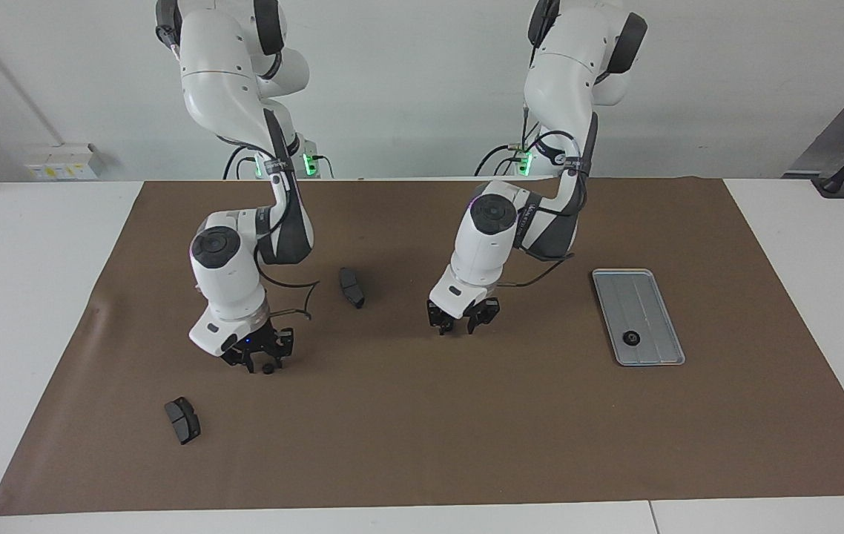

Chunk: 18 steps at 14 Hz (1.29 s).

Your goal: Pick bearing gear from pile to tray

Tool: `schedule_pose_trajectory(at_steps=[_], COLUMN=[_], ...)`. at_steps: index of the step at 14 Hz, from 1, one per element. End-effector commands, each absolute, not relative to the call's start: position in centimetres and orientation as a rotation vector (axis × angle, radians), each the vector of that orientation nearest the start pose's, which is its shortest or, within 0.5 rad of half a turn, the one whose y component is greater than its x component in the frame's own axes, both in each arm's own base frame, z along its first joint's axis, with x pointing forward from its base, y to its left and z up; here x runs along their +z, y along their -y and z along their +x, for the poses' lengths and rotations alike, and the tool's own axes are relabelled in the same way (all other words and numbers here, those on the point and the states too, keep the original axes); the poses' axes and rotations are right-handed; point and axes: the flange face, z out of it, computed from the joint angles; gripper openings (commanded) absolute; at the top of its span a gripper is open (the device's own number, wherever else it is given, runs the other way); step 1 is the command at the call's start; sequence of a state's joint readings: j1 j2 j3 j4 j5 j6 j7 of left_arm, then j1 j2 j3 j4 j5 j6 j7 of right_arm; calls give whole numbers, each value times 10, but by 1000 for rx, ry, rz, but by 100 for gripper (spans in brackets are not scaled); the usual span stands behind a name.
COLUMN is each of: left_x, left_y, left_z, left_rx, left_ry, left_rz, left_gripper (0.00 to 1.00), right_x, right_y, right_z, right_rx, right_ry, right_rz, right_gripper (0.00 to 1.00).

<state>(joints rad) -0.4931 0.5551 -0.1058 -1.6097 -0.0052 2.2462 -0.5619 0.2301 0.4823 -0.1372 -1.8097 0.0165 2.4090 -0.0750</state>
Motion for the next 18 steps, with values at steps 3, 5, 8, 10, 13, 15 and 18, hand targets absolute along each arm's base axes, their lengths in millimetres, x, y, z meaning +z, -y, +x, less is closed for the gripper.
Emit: schedule_pose_trajectory(at_steps=[3, 5, 8, 10, 13, 15, 18], left_x=[310, 305, 301, 299, 300, 300, 299], left_y=[395, 398, 399, 397, 396, 396, 396], left_z=[575, 568, 562, 560, 559, 559, 559], left_rx=[-80, -66, -44, -12, -2, -2, 0], left_ry=[-42, -61, -63, -69, -69, -69, -64], left_rz=[-3210, -3201, -3191, -3177, -3172, -3172, -3172], left_gripper=[61, 60, 60, 58, 56, 54, 50], right_x=[286, 286, 285, 284, 283, 283, 283], right_y=[-63, -62, -62, -61, -62, -63, -63], right_z=[660, 661, 660, 660, 659, 659, 659], right_rx=[-215, -226, -226, -224, -221, -219, -216], right_ry=[242, 210, 206, 206, 201, 197, 197], right_rz=[-3138, -3117, -3115, -3116, -3116, -3115, -3115], right_gripper=[49, 49, 49, 49, 1, 0, 0])
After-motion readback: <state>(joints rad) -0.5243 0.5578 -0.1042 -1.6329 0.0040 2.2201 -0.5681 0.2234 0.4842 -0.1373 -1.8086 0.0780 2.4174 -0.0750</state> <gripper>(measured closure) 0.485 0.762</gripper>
